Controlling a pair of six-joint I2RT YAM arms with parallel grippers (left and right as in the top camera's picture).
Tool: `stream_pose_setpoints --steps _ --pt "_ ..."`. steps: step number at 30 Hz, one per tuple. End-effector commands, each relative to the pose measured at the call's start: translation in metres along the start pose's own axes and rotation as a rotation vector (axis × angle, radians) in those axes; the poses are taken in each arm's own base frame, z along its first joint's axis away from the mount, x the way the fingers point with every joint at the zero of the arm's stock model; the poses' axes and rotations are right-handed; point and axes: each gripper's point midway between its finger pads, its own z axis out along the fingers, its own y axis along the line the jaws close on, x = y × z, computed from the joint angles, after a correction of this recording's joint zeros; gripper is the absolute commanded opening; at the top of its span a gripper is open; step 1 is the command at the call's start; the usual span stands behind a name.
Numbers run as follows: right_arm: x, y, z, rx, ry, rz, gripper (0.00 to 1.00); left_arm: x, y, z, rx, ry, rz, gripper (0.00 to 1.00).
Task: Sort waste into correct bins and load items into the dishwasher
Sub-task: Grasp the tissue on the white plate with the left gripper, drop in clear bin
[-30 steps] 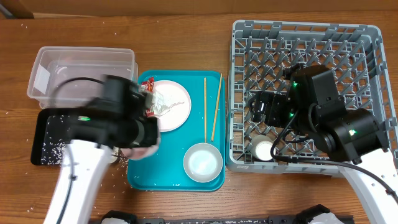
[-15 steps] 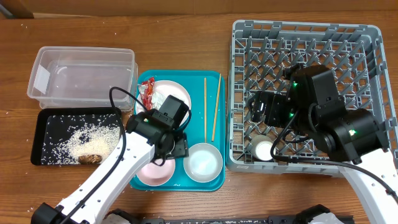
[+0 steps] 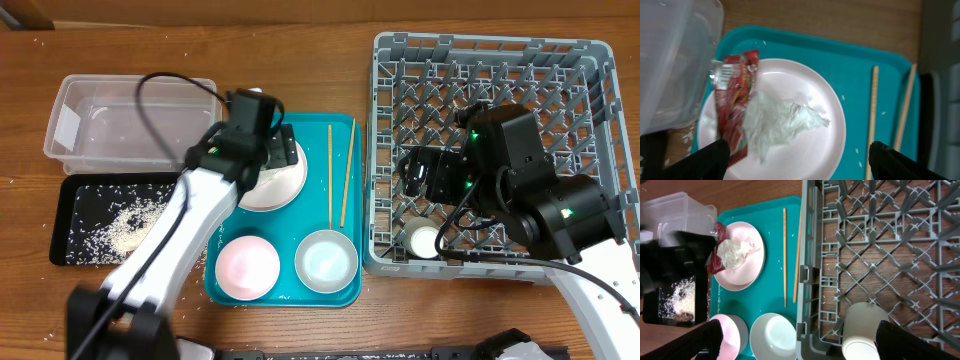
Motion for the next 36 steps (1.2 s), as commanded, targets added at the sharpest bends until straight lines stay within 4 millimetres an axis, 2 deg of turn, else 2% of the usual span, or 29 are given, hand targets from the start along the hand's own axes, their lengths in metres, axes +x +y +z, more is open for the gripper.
stream_pose_setpoints --steps 1,4,9,11,13,14,16,20,29,30,33,36 --pt "-0.003 0.003 -0.004 -0.009 -0.016 -0.004 1.0 0.025 0.001 0.039 -0.026 0.111 0.044 0.83" --pt "-0.002 0.002 -0.004 -0.008 -0.013 -0.003 1.0 0.041 0.006 0.059 -0.059 0.172 0.014 0.82" --pt "-0.001 0.001 -0.003 -0.006 -0.01 -0.002 1.0 0.064 0.012 0.08 -0.096 0.252 -0.041 0.69" --pt "-0.001 0.002 -0.003 -0.006 -0.01 -0.003 1.0 0.067 0.009 0.083 -0.075 0.267 -0.044 0.5" --pt "-0.001 0.001 -0.003 -0.005 -0.009 -0.003 1.0 0.068 0.002 0.081 -0.042 0.281 -0.049 0.13" --pt "0.0 0.001 -0.003 -0.004 -0.007 -0.002 1.0 0.068 -0.003 0.079 -0.013 0.291 -0.053 0.04" --pt "0.0 0.001 -0.003 -0.003 -0.007 -0.003 1.0 0.064 -0.012 0.071 0.03 0.305 -0.059 0.04" --pt "0.0 0.001 -0.003 -0.004 -0.007 -0.002 1.0 0.045 -0.014 0.04 0.021 0.3 -0.058 0.04" --pt "-0.001 0.001 -0.003 -0.004 -0.008 -0.002 1.0 -0.012 -0.016 -0.046 0.031 0.158 -0.031 0.04" --pt "-0.001 0.001 -0.003 -0.004 -0.008 -0.003 1.0 -0.016 -0.013 -0.055 0.016 0.141 -0.028 0.04" --pt "-0.001 0.001 -0.003 -0.004 -0.008 -0.002 1.0 -0.037 0.014 -0.082 -0.098 0.056 -0.041 0.04" --pt "-0.001 0.001 -0.003 -0.004 -0.008 -0.002 1.0 -0.06 0.04 -0.1 -0.151 -0.014 -0.096 0.04"
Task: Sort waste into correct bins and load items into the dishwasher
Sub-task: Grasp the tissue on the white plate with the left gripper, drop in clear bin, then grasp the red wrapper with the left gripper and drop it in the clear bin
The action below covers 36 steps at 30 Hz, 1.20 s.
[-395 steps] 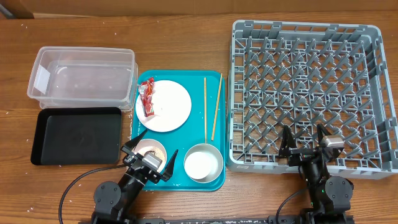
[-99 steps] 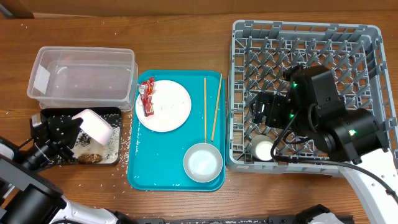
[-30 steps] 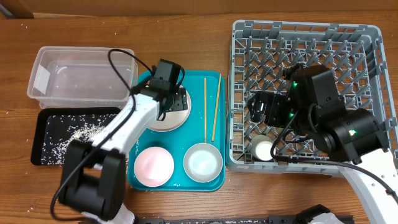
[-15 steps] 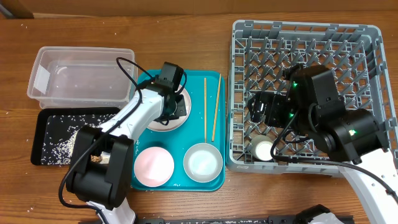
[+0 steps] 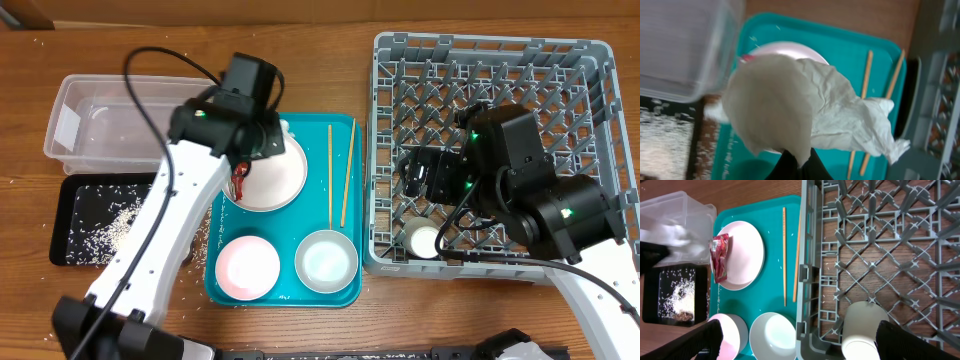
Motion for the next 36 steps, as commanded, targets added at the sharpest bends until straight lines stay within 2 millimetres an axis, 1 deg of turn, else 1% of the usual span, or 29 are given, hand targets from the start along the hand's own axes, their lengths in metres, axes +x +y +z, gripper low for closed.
stream_pose_setpoints --steps 1,2,4,6,7,8,9,10,11,12,14,15,17,18,20,21,24,26,28,29,32,33,34,35,36 --pt "-0.001 0.001 -0.003 -0.006 -0.011 -0.002 1.0 -0.042 0.045 -0.031 -0.115 -0.149 -0.078 0.04" --pt "-0.001 0.002 -0.003 -0.006 -0.011 -0.002 1.0 -0.049 0.057 -0.033 -0.137 -0.167 -0.106 0.04" --pt "-0.001 0.001 -0.003 -0.006 -0.011 -0.002 1.0 -0.062 0.087 -0.033 -0.2 -0.204 -0.17 0.04" --pt "-0.001 0.002 -0.003 -0.006 -0.01 -0.002 1.0 -0.073 0.113 -0.027 -0.244 -0.218 -0.228 0.04" --pt "-0.001 0.002 -0.003 -0.006 -0.01 -0.002 1.0 -0.077 0.122 -0.021 -0.245 -0.217 -0.253 0.04" --pt "-0.001 0.002 -0.003 -0.006 -0.01 -0.002 1.0 -0.081 0.124 -0.014 -0.224 -0.209 -0.265 0.11" --pt "-0.001 0.002 -0.003 -0.006 -0.01 -0.002 1.0 -0.083 0.122 -0.005 -0.185 -0.188 -0.255 0.41" --pt "-0.001 0.002 -0.003 -0.006 -0.011 -0.002 1.0 -0.083 0.117 0.003 -0.142 -0.163 -0.229 0.73" --pt "-0.001 0.002 -0.003 -0.006 -0.011 -0.002 1.0 -0.08 0.11 0.013 -0.096 -0.127 -0.198 0.89" --pt "-0.001 0.002 -0.003 -0.006 -0.011 -0.002 1.0 -0.076 0.105 0.02 -0.068 -0.093 -0.179 1.0" --pt "-0.001 0.001 -0.003 -0.006 -0.01 -0.002 1.0 -0.064 0.096 0.033 -0.036 -0.022 -0.161 1.0" --pt "-0.001 0.001 -0.003 -0.005 -0.008 -0.002 1.0 -0.058 0.089 0.039 -0.018 0.01 -0.146 0.98" --pt "0.0 0.001 -0.003 -0.004 -0.007 -0.002 1.0 -0.046 0.069 0.051 0.015 0.065 -0.065 0.91" --pt "0.0 0.001 -0.003 -0.004 -0.007 -0.002 1.0 -0.04 0.06 0.056 0.017 0.085 -0.027 0.9" --pt "-0.001 0.001 -0.003 -0.004 -0.008 -0.002 1.0 -0.029 0.043 0.068 -0.003 0.115 0.07 0.9" --pt "-0.001 0.001 -0.003 -0.004 -0.008 -0.002 1.0 -0.023 0.038 0.074 -0.03 0.127 0.105 0.9" --pt "0.0 0.001 -0.003 -0.004 -0.007 -0.001 1.0 -0.004 0.03 0.096 -0.124 0.169 0.182 0.89" --pt "0.001 0.0 -0.003 -0.002 -0.003 -0.001 1.0 0.01 0.031 0.113 -0.187 0.206 0.194 0.88" --pt "0.002 0.0 -0.003 0.001 0.002 -0.001 1.0 0.021 0.037 0.131 -0.25 0.243 0.183 0.86" --pt "0.002 0.0 -0.003 0.002 0.003 0.0 1.0 0.026 0.042 0.141 -0.283 0.262 0.168 0.82" --pt "0.002 0.0 -0.003 0.002 0.002 0.0 1.0 0.038 0.06 0.163 -0.39 0.296 0.098 0.8" --pt "0.002 0.0 -0.003 0.002 0.002 0.0 1.0 0.041 0.062 0.167 -0.399 0.306 0.091 0.79" --pt "0.002 0.0 -0.003 0.002 0.003 0.0 1.0 0.045 0.064 0.173 -0.408 0.321 0.087 0.77" --pt "0.002 -0.001 -0.003 0.002 0.004 0.0 1.0 0.05 0.065 0.18 -0.416 0.338 0.091 0.7" --pt "0.003 -0.001 -0.003 0.003 0.005 0.0 1.0 0.053 0.065 0.182 -0.414 0.348 0.092 0.64"
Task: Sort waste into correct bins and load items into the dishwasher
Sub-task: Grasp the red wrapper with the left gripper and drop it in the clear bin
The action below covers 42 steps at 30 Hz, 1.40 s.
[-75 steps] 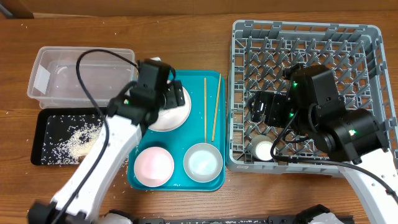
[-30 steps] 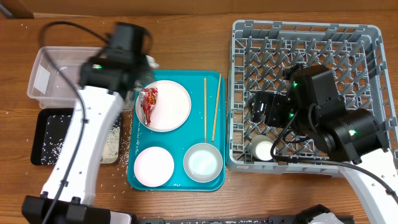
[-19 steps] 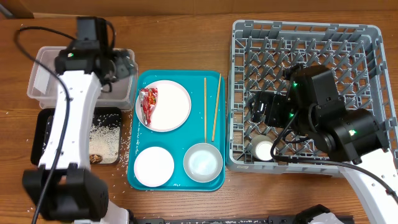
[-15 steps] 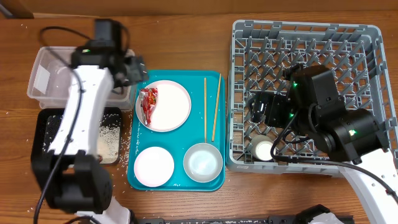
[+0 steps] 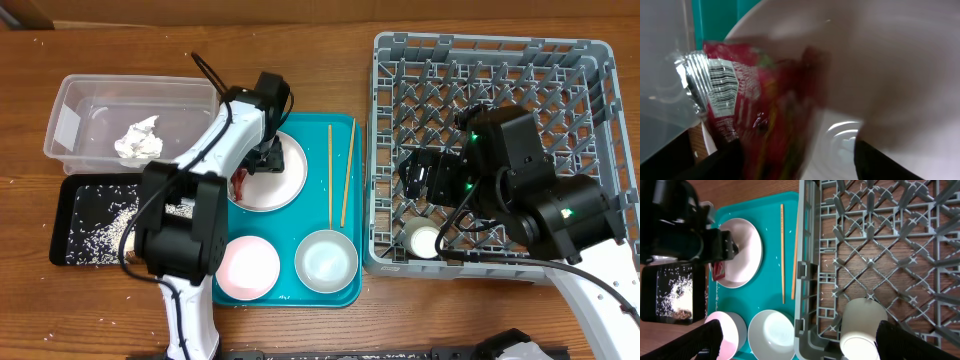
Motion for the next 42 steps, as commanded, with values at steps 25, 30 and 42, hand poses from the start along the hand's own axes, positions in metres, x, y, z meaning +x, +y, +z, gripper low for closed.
stream_pose_setpoints --steps 25,30,42 --pt "0.001 0.0 -0.003 -0.001 0.0 0.0 1.0 -0.06 0.148 -0.086 0.12 -0.232 -0.408 1.0" --pt "0.004 -0.001 -0.003 0.005 0.009 0.001 1.0 -0.055 0.14 -0.098 0.243 -0.208 -0.367 0.97" --pt "0.003 -0.001 -0.003 0.005 0.009 0.001 1.0 0.0 0.124 -0.229 0.366 -0.412 -0.24 0.86"
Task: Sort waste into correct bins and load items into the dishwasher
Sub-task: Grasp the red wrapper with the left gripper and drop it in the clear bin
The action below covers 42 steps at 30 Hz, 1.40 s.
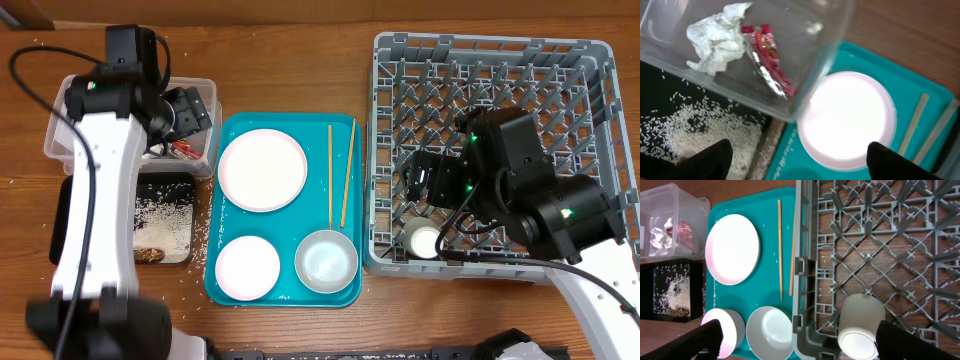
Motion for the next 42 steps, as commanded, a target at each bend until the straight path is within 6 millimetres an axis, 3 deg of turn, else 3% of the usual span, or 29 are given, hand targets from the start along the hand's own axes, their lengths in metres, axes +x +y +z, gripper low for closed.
stream_pose_setpoints --steps 1,7,8,9,13,25,28,32,35,42 --pt "-0.001 0.001 -0.003 -0.005 -0.009 -0.002 1.0 0.011 -0.027 -0.062 0.101 -0.102 0.112 0.85" --pt "-0.003 0.003 -0.003 -0.01 -0.018 -0.003 1.0 0.051 -0.043 -0.122 0.104 -0.203 0.249 0.81" --pt "-0.003 0.003 -0.003 -0.011 -0.019 -0.003 1.0 0.056 -0.044 -0.13 0.106 -0.223 0.263 0.94" --pt "-0.003 0.003 -0.003 -0.01 -0.018 -0.003 1.0 0.069 -0.05 -0.144 0.133 -0.24 0.307 1.0" --pt "-0.003 0.003 -0.003 -0.01 -0.018 -0.003 1.0 0.098 -0.067 -0.162 0.238 -0.218 0.386 1.0" --pt "-0.003 0.003 -0.003 -0.01 -0.018 -0.003 1.0 0.1 -0.065 -0.159 0.215 -0.21 0.413 1.0" --pt "-0.003 0.003 -0.003 -0.01 -0.018 -0.003 1.0 0.077 -0.055 -0.169 0.164 -0.344 0.39 1.0" --pt "-0.003 0.003 -0.003 -0.01 -0.018 -0.003 1.0 0.055 -0.067 -0.19 0.296 -0.593 0.509 1.0" --pt "-0.003 0.003 -0.003 -0.01 -0.018 -0.003 1.0 0.062 -0.063 -0.192 0.383 -0.711 0.542 1.0" --pt "-0.003 0.003 -0.003 -0.01 -0.018 -0.003 1.0 0.099 -0.027 -0.162 0.405 -0.873 0.489 1.0"
